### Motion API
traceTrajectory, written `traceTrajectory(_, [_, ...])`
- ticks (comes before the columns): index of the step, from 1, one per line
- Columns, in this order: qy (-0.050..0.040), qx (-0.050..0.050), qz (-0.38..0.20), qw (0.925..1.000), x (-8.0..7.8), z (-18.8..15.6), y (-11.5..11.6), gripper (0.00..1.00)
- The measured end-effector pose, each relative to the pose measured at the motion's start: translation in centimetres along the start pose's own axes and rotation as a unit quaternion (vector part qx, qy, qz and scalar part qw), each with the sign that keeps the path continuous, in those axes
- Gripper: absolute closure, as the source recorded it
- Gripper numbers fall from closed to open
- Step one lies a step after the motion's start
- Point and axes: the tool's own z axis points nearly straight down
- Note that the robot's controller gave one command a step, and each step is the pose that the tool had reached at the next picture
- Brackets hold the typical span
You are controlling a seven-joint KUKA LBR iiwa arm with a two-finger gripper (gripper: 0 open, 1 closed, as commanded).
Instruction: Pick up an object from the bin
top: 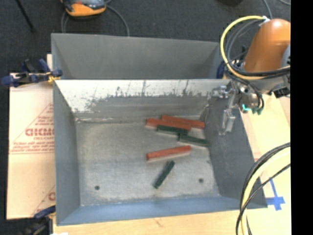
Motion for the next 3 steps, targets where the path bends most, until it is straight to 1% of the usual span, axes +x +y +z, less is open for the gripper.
traceTrajectory(1, [-0.0041, 0.001, -0.001, 1.0, -0.2, -0.6, 0.0, 0.0])
traceTrajectory(2, [-0.0064, 0.001, -0.013, 0.9999, -0.2, 6.5, 0.5, 0.0])
traceTrajectory(3, [-0.0044, 0.002, -0.049, 0.9988, 0.1, 10.2, 1.9, 1.0])
